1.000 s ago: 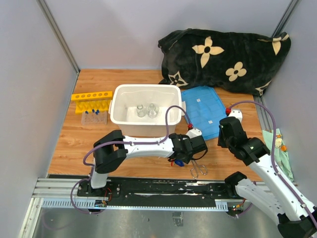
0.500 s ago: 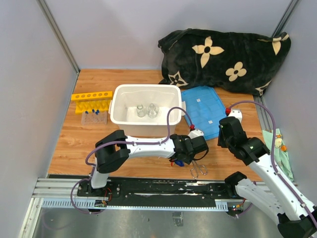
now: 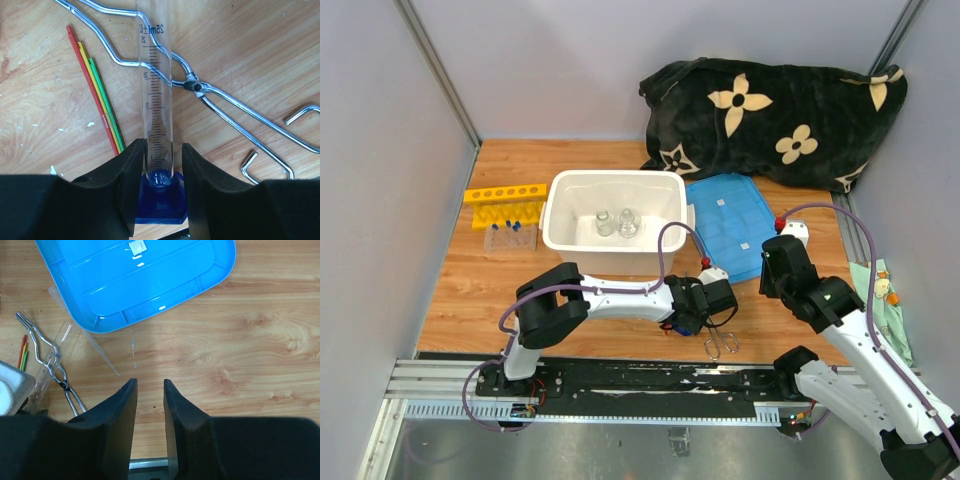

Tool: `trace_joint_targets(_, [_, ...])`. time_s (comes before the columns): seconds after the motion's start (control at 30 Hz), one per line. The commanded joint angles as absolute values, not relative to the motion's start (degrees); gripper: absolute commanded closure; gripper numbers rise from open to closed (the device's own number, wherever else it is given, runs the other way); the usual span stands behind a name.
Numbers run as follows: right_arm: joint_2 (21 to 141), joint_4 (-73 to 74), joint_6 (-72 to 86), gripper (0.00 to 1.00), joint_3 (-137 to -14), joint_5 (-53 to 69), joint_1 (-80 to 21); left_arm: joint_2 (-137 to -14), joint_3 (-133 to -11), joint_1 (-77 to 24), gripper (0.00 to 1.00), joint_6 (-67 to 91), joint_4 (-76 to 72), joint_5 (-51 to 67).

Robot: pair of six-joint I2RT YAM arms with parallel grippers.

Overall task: Organize the chemistry lab equipment
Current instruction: Pick up the chemistry item at the center of the board.

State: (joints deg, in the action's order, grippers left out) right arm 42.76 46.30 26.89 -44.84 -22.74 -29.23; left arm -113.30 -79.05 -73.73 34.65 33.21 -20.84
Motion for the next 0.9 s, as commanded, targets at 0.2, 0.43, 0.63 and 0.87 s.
trace_joint_targets(0.2, [43.5, 46.2, 27.0, 0.72, -46.3, -23.4, -30.0, -112.8, -77.9, -74.0, 0.68, 34.0, 31.5, -21.3])
trace_joint_targets(0.43, [42.6, 46.4, 27.0, 0.71, -48.2, -21.7, -29.9, -107.4, -76.2, -74.0, 0.68, 34.6, 32.2, -22.3])
trace_joint_targets(0.63, [41.4, 48.9, 26.2, 0.7, -53.7, -17.0, -30.0, -99.4, -73.4, -74.0, 0.68, 34.9, 33.1, -24.2])
trace_joint_targets(0.87, [41.5, 52.1, 24.7, 0.62, -62.2, -7.6, -30.0, -86.3, -68.2, -74.6, 0.68, 33.0, 29.8, -25.1])
